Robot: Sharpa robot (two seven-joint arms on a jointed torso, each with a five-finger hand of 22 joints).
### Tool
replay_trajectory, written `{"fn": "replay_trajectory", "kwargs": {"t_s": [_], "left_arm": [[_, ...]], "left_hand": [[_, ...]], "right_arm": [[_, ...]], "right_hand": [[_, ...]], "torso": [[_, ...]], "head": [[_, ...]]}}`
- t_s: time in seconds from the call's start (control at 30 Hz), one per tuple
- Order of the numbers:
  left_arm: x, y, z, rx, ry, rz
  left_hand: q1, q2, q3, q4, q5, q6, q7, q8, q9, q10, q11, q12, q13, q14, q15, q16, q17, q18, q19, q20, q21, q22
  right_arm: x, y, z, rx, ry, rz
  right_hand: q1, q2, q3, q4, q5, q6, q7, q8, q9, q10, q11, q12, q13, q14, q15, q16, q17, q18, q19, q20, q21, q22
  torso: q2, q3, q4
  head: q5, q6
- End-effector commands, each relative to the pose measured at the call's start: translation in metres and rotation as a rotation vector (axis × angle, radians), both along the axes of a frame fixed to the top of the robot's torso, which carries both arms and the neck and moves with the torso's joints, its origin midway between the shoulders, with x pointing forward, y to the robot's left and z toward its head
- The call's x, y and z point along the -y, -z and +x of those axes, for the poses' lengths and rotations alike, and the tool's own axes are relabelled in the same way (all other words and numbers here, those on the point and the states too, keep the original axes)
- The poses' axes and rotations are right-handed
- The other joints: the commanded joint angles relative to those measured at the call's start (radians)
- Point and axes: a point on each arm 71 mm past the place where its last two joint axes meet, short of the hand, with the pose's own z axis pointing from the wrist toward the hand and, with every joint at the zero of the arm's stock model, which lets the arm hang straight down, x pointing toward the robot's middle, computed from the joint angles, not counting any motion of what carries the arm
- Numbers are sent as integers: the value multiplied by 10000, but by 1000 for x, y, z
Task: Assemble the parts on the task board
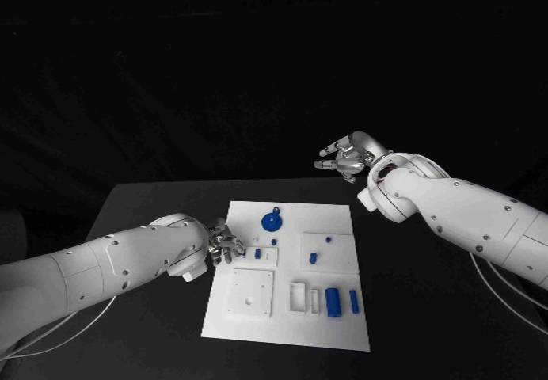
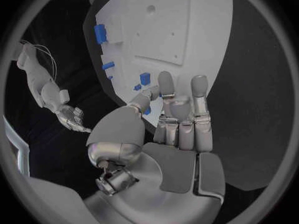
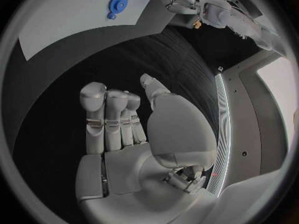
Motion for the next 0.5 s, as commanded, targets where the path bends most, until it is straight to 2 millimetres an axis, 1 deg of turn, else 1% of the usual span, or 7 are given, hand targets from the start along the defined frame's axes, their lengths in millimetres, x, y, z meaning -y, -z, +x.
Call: {"fn": "replay_trajectory", "kwargs": {"t_s": [0.03, 0.13, 0.33, 0.5], "left_arm": [[0, 2, -1, -53, -52, 206], [0, 3, -2, -156, -3, 256], [1, 4, -4, -345, 118, 334], [2, 5, -5, -427, 287, 394]], "left_hand": [[-9, 108, 58, -14, 8, 1078, -925, 42, 9, 472, -66, 56, 15, 92, -30, 58, 8, -28, 69, -9, 62, 182], [-9, 108, 58, -14, 8, 1078, -925, 42, 9, 472, -66, 56, 15, 92, -30, 58, 8, -28, 69, -9, 62, 182], [-7, 99, 77, -22, 26, 1076, -926, 37, 30, 471, -69, 77, 18, 99, -35, 80, 50, -32, 70, -15, 91, 185], [-50, 47, 73, -14, 106, 1154, -957, 63, 98, 471, -85, 139, 35, 126, -27, 157, 162, -37, 55, -7, 128, 182]], "right_arm": [[-1, 0, 0, -8, -103, -117], [-1, 0, -1, -13, -100, -121], [0, 0, -1, -19, -91, -125], [0, 0, -1, -28, -80, -130]], "right_hand": [[-9, 114, 40, -41, 19, 60, 32, -18, -1, -3, 5, -29, -1, -28, 2, -16, 9, 113, 229, 40, -48, 936], [-9, 114, 40, -41, 19, 60, 32, -18, -1, -3, 5, -29, -1, -28, 2, -16, 9, 113, 229, 40, -48, 936], [-9, 114, 40, -41, 19, 60, 32, -18, -1, -3, 5, -29, -1, -28, 2, -16, 9, 113, 229, 40, -48, 936], [-9, 114, 40, -41, 19, 60, 32, -18, -1, -3, 5, -29, -1, -28, 2, -16, 9, 113, 229, 40, -48, 936]], "torso": [[-1, 0, -2], [3, 0, 5], [4, -4, -8], [7, -10, 2]], "head": [[-12, 5], [-64, 12], [-38, 26], [-39, 43]]}}
